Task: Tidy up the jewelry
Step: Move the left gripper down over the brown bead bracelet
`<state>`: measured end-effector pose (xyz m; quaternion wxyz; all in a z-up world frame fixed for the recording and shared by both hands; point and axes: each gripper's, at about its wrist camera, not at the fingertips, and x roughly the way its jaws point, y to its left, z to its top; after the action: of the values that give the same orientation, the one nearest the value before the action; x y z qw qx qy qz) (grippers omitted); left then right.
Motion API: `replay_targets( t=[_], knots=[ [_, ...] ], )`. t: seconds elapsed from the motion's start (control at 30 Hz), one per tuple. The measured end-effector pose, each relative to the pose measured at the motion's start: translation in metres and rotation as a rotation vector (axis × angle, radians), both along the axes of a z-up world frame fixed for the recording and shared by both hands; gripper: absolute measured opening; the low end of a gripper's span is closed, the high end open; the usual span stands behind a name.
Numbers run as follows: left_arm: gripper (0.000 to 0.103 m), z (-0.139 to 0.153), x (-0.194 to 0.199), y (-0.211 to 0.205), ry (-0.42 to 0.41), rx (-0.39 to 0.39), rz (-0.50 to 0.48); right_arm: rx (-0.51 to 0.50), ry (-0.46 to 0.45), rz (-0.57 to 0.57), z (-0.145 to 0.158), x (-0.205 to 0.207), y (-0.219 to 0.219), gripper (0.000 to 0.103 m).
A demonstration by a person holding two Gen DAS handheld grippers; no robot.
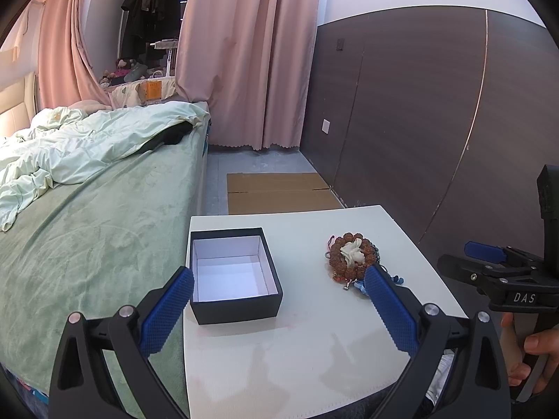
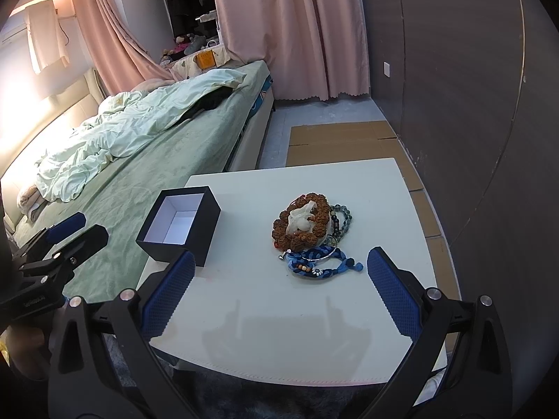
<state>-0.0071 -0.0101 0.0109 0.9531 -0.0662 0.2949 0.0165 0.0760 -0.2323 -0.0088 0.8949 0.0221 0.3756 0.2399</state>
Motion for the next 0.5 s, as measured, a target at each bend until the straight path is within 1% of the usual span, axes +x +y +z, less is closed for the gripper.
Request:
replay_targets(
  t=[0.2, 0.43, 0.5],
  knots=[
    [0.095, -0.002, 0.009, -0.002, 0.009, -0.009, -0.007, 0.018, 0.014, -0.018, -0.001, 0.007, -0.002, 0.099],
    [0.095, -0.007, 0.031, -0.006, 0.023, -0.046, -0.018, 0.095, 0.079, -0.084, -0.01, 0.034, -0.016, 0.099],
    [0.095, -0.01, 0.038, -0.007, 0.033, -0.071, -0.03, 0.121, 0.096, -0.098, -0.012, 0.041, -0.021, 0.099]
  ],
)
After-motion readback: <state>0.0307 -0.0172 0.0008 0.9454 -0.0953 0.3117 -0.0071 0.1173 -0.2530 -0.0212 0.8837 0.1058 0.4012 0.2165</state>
